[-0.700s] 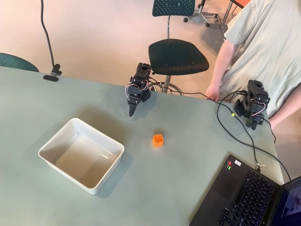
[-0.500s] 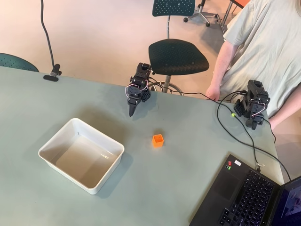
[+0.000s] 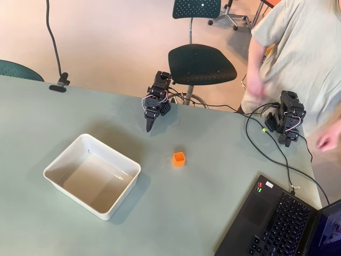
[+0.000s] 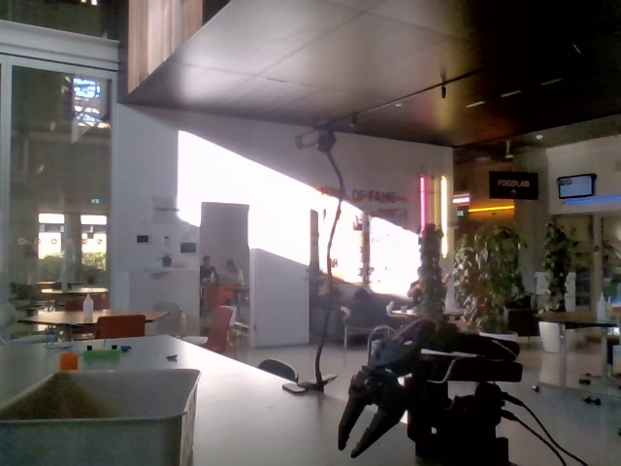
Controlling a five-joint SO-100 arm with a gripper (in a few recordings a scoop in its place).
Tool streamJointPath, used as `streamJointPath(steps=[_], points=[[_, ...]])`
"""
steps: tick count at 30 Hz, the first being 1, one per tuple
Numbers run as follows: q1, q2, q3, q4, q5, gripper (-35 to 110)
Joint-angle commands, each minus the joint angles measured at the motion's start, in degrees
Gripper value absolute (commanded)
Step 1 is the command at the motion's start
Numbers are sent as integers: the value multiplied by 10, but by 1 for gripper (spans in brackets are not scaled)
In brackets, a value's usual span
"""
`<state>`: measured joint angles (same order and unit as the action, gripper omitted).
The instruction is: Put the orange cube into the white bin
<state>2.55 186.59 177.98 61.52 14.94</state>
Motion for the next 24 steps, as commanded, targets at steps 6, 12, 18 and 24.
streamJointPath(steps=[6,12,18,24], points=[[-2,-1,-2,1,1,10],[3,-1,-2,-1,-1,10],[5,16,-34,-17,-5,10],[6,55,-109,-114,-6,10]])
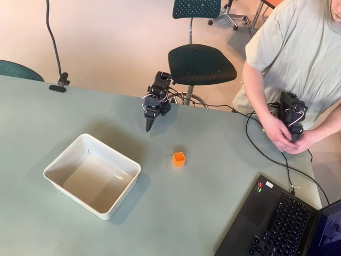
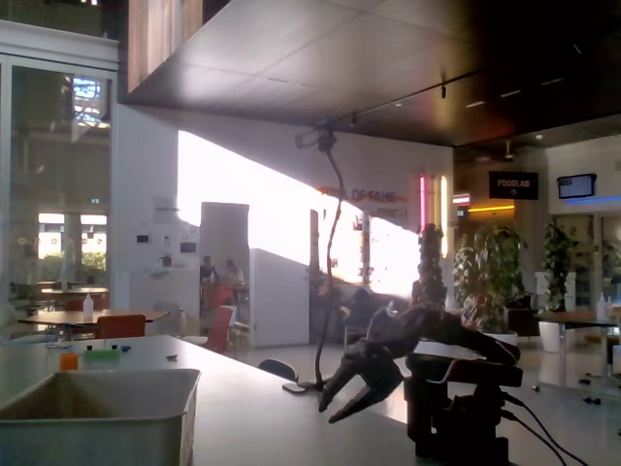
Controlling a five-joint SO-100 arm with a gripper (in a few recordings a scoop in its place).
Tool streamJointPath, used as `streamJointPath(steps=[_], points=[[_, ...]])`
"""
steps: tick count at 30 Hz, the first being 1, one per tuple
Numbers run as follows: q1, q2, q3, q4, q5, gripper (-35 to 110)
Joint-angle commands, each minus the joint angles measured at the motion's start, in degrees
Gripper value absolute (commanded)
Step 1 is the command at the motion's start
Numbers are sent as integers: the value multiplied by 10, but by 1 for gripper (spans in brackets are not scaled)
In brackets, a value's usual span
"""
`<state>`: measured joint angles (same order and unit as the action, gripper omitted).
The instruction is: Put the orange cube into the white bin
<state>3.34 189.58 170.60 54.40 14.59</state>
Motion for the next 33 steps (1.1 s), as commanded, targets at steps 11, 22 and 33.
streamJointPath(steps=[11,22,33], points=[[-10,23,-41,-208,4,10],[-40,-437,-398,-8,-2,10],[-218,-809,-666,173,-81,10]])
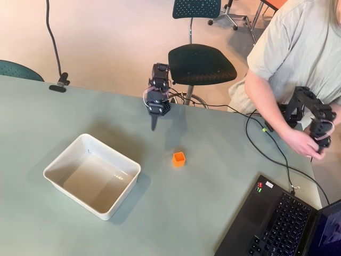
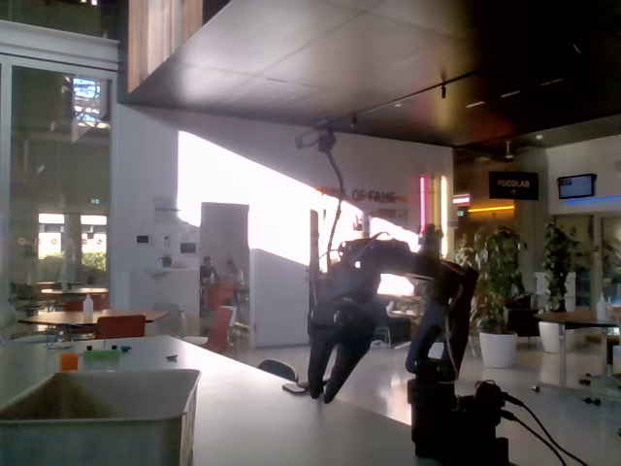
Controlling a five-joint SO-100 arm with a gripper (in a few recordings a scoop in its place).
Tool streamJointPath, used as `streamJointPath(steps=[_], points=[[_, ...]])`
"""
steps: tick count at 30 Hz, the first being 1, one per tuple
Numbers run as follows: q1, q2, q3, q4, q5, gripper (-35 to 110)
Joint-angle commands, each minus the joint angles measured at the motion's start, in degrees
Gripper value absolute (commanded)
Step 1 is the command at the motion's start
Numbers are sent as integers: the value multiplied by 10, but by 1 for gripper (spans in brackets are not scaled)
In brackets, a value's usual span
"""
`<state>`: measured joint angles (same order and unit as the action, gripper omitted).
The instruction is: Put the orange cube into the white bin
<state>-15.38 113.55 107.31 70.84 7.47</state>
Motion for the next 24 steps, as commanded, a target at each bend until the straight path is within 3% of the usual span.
streamJointPath(steps=[1,11,24], points=[[-46,-61,-33,8,-10,10],[-142,-100,-40,-25,-9,12],[-149,-192,-40,-62,-1,41]])
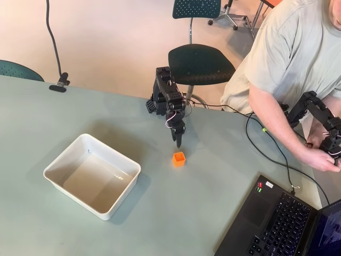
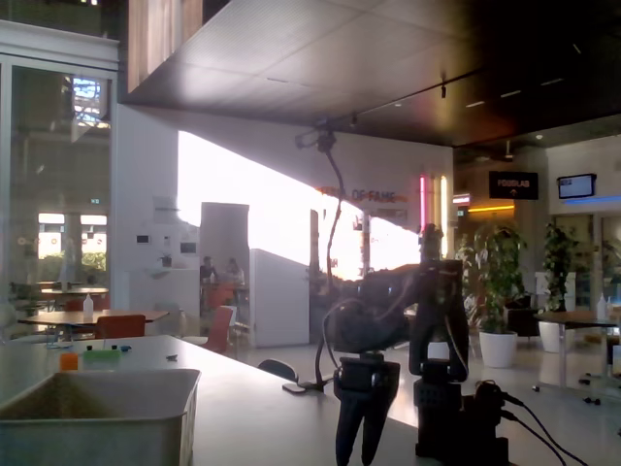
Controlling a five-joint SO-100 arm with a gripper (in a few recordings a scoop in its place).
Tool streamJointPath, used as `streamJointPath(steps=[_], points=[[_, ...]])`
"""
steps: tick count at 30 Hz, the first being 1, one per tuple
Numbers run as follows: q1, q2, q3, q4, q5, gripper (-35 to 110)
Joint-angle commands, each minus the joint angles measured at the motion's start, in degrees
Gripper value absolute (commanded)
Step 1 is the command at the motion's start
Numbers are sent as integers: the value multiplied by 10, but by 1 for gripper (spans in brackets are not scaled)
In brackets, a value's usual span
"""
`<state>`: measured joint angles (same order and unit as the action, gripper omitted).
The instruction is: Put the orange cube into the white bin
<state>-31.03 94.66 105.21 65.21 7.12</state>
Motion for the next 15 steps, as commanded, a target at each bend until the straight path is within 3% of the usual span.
streamJointPath(steps=[1,8,15], points=[[8,-5,-19,-5,3,43],[8,-6,-34,-29,3,55],[-1,-51,-72,-37,4,55]])
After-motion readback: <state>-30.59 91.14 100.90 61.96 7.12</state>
